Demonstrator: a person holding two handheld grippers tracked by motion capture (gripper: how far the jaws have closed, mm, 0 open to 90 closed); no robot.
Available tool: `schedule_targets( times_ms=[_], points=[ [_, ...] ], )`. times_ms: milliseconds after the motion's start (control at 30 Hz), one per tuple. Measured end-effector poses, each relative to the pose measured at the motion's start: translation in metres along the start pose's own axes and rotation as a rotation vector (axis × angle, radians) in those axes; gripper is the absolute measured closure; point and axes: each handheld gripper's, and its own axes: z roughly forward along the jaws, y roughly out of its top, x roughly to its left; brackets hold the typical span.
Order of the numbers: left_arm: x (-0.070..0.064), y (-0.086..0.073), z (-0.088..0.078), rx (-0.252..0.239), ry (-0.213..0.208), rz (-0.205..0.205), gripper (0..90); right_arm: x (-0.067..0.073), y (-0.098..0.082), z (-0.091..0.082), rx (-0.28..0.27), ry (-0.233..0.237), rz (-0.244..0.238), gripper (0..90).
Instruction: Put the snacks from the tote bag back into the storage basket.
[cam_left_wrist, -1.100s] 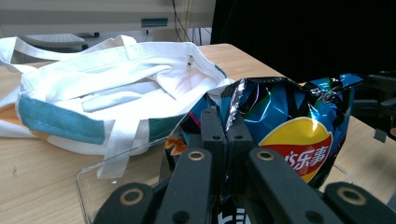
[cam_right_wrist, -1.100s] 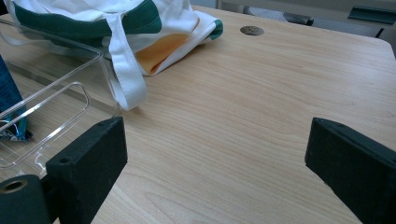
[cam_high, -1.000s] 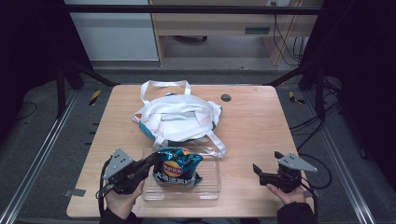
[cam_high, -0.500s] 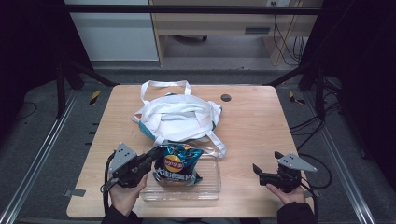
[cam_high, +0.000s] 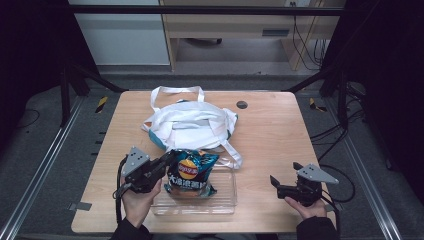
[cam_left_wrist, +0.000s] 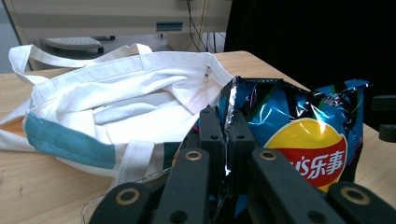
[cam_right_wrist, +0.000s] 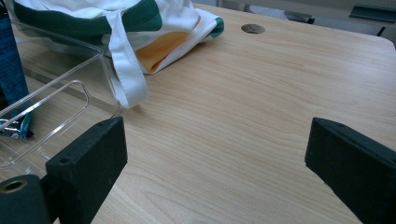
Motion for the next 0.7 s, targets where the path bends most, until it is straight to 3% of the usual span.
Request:
schedule_targets(
  times_ms=[300, 700],
  points=[
    [0.004, 0.002, 0.005, 0.003, -0.003, -0.007, 87.5, 0.0, 0.0, 0.001, 0.005, -0.002, -0.004, 6.0],
    [0.007, 0.004, 0.015, -0.001, 0.017, 0.024, 87.4, 0.0, 0.0, 0.002, 0.008, -0.002, 0.0, 6.0]
  ],
)
